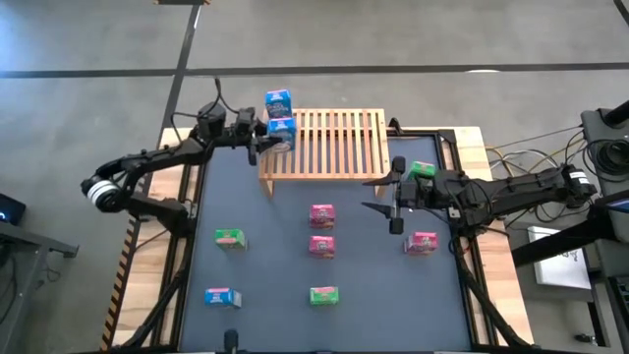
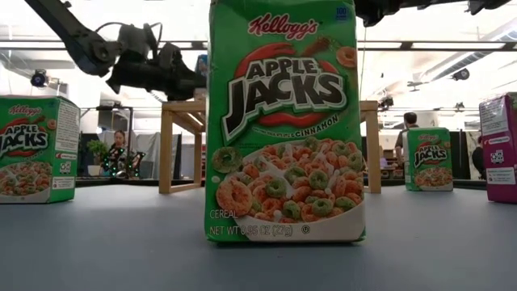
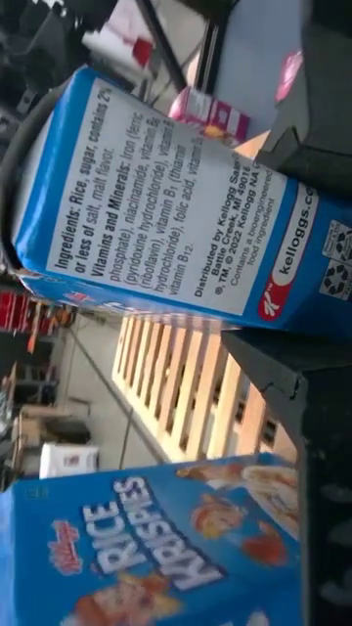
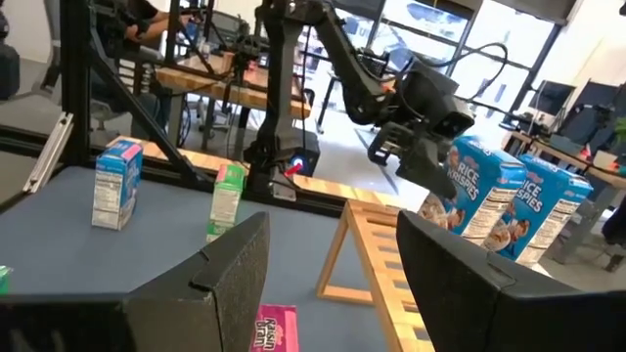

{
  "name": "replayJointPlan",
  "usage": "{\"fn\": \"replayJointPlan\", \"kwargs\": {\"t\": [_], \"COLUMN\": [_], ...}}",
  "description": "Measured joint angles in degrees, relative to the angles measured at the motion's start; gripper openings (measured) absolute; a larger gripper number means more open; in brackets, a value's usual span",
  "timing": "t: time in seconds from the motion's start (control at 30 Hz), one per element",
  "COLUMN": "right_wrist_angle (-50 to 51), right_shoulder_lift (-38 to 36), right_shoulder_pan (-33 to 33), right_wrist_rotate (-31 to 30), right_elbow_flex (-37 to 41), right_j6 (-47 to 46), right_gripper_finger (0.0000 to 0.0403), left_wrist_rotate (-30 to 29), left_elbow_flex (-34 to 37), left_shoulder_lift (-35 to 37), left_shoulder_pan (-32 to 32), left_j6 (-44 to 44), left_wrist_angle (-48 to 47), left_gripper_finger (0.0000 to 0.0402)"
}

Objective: Stack cereal on shelf
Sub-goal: Put the right blue cereal box on the shelf aligned with the other blue cereal box

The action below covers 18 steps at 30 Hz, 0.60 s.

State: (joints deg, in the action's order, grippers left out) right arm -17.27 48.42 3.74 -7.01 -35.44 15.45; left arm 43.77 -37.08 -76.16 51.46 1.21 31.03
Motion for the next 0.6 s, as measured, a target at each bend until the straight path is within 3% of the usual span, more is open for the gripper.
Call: {"fn": "replayJointPlan", "kwargs": {"t": [0.6], "right_wrist_angle": [2.05], "right_shoulder_lift": [0.05], "right_shoulder_pan": [0.0], "right_wrist_rotate": [-0.02], "right_elbow_flex": [0.0], "right_j6": [-0.59], "right_gripper_finger": [0.0215], "left_wrist_rotate": [3.71], "left_elbow_flex": [-2.25], "left_shoulder_lift": [-3.74], "left_shoulder_pan": [2.79], "left_j6": [-0.02], "left_wrist_angle": [-0.16], "left_gripper_finger": [0.0149]}}
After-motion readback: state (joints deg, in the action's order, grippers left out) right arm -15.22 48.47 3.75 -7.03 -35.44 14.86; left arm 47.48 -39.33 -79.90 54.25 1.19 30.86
